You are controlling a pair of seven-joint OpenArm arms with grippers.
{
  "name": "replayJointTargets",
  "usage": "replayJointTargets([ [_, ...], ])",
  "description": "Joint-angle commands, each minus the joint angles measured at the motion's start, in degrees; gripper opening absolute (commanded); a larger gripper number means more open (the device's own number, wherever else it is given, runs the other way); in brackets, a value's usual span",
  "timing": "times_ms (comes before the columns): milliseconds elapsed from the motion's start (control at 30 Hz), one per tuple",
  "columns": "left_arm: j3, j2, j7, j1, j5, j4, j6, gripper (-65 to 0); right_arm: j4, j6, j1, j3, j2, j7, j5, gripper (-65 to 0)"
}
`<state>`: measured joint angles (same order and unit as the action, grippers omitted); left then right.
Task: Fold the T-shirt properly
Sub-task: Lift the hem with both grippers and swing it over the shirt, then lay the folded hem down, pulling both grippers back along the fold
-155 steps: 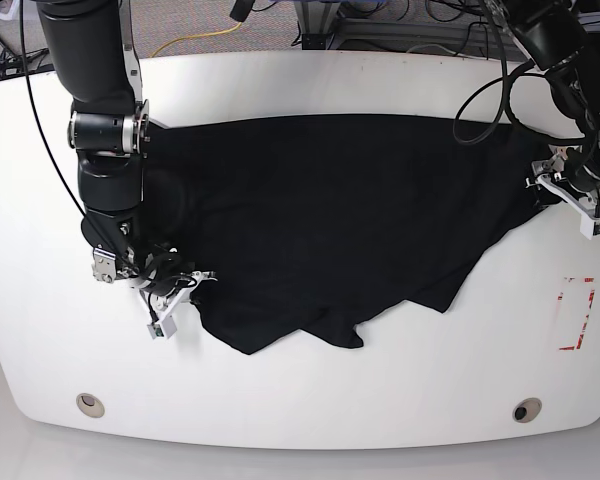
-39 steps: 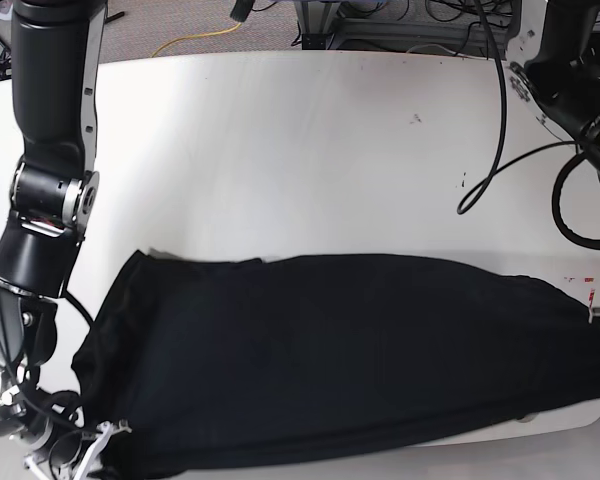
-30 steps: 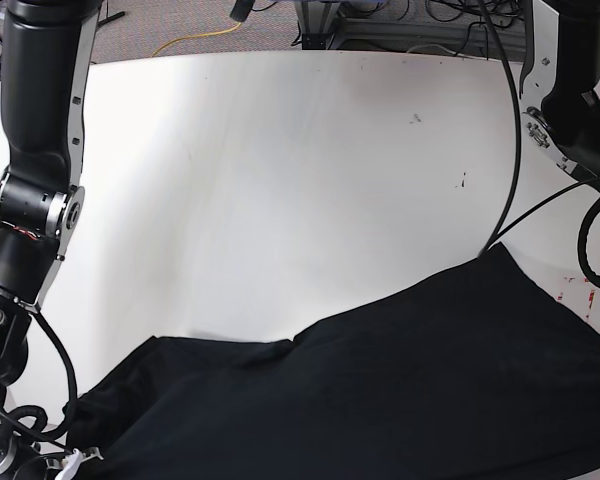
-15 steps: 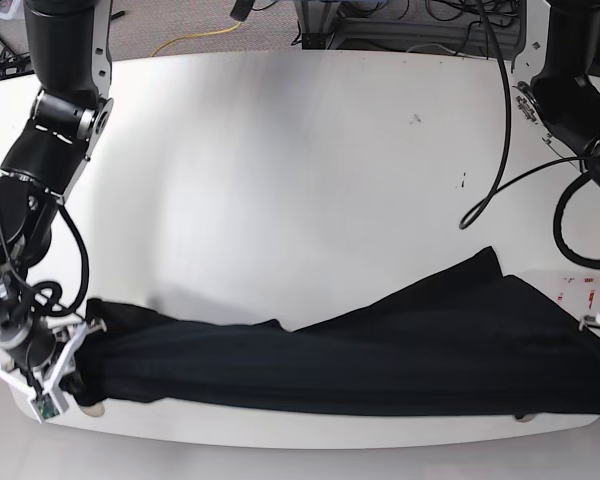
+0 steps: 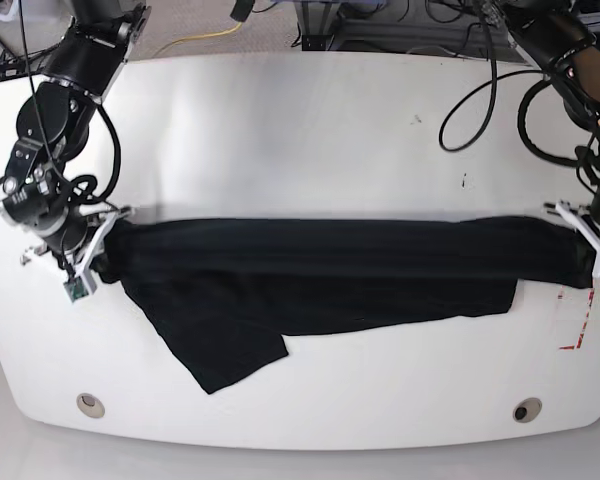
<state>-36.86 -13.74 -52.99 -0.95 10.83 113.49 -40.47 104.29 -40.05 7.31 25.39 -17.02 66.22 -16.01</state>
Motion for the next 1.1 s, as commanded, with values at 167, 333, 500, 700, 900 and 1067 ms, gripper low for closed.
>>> replayJointTargets([
  [167, -3.80, 1.39, 1.17, 10.14, -0.50, 0.57, 0.47, -65.0, 3.18, 0.05, -8.15, 0.33, 1.15, -0.85, 0.14, -65.0],
  [333, -4.85, 1.47, 1.17, 15.15, -0.68, -0.13, 0.47, -65.0, 4.85, 0.05, -13.60, 0.33, 3.26, -0.85, 0.14, -65.0],
  [500, -5.29, 1.47, 1.26, 18.05, -0.85, -0.22, 0.47, -65.0, 5.56, 0.05, -17.38, 0.42, 5.02, -0.85, 0.14, -65.0],
  [700, -5.91, 1.03, 1.26, 20.25, -0.94, -0.74, 0.47, -63.7, 7.58, 0.05, -22.92, 0.42, 5.98, -0.85, 0.14, -53.0],
  [900, -6.00, 1.03, 1.26, 20.42, -0.94, -2.06, 0.47, -35.4, 8.19, 0.05, -25.38, 6.13, 8.88, -0.85, 0.05, -18.1],
  [1067, -5.73, 0.95, 1.26, 19.98, -0.76, -4.61, 0.47, -27.9, 8.19, 0.05, -24.94, 11.40, 10.11, 2.05, -0.12, -10.5],
])
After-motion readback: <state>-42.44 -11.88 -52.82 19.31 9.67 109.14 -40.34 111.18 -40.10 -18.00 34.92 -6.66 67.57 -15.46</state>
